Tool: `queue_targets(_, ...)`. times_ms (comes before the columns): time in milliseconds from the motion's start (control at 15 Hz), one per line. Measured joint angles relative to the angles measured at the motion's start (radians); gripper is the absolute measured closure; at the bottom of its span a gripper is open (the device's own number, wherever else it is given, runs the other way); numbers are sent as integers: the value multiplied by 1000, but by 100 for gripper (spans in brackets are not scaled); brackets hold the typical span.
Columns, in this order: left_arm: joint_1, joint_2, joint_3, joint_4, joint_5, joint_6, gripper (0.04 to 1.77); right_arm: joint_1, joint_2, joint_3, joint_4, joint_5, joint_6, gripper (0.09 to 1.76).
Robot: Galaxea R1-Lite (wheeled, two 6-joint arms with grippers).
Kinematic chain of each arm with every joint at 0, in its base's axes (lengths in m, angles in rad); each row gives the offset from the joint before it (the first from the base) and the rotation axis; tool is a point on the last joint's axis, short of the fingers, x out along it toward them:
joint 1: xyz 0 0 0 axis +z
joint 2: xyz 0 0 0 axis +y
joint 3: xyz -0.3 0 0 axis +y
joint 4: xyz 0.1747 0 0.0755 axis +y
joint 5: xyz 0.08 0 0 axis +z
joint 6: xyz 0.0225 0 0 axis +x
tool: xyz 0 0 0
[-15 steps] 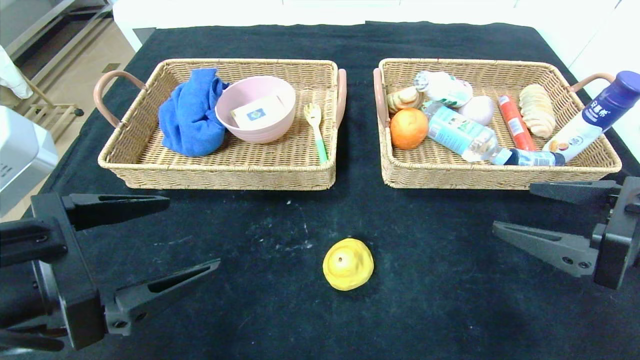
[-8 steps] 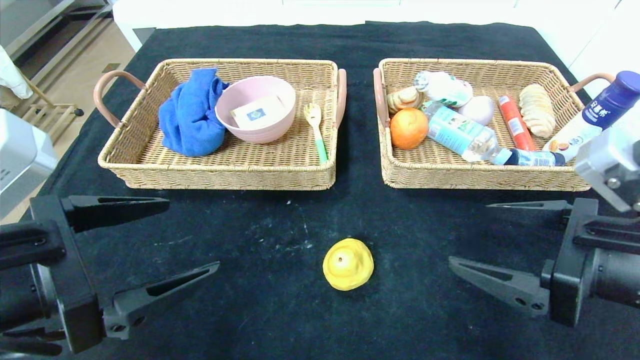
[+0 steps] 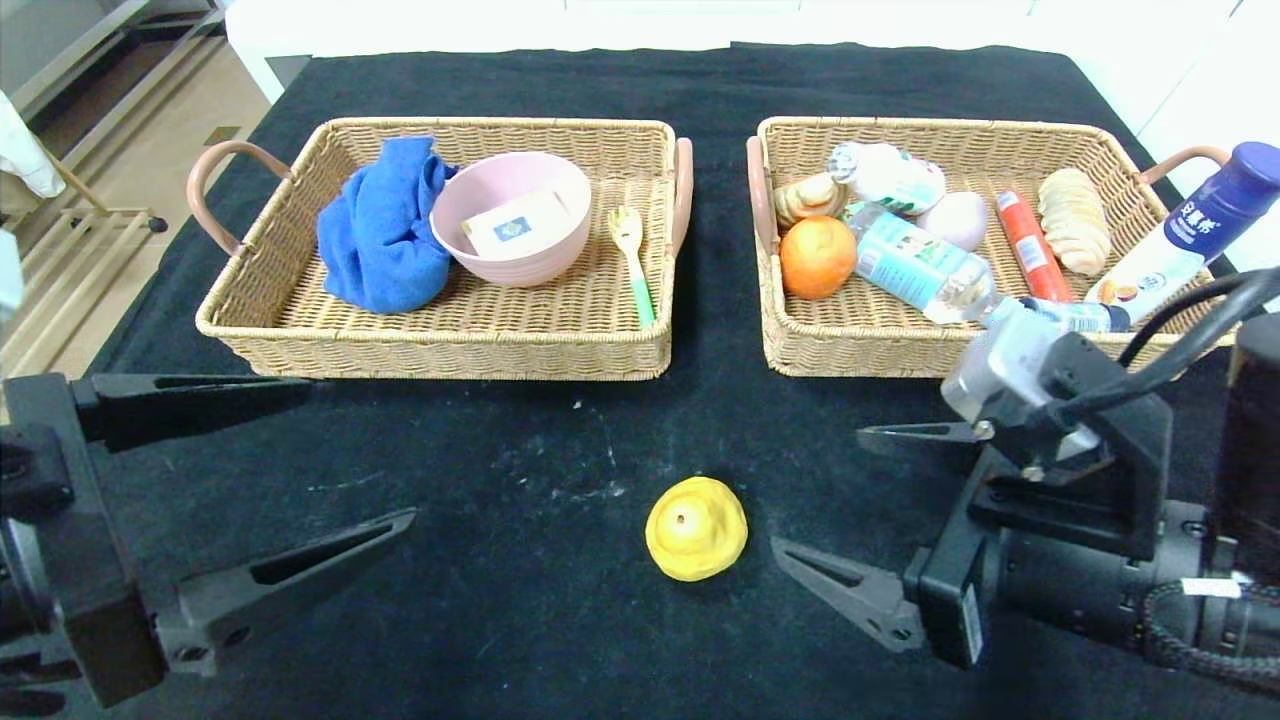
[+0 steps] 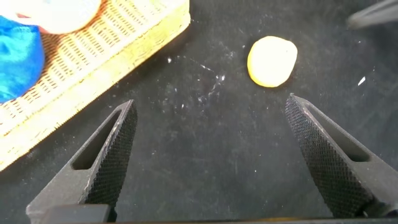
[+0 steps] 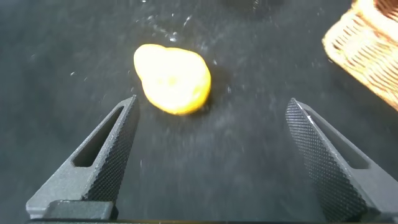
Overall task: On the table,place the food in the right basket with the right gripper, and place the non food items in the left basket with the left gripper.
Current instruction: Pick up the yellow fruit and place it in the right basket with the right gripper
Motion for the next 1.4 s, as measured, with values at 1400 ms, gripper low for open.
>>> queue_targets(1400, -6, -11, -1, 2, -10, 1, 9, 105, 312, 123, -524, -33, -20, 14)
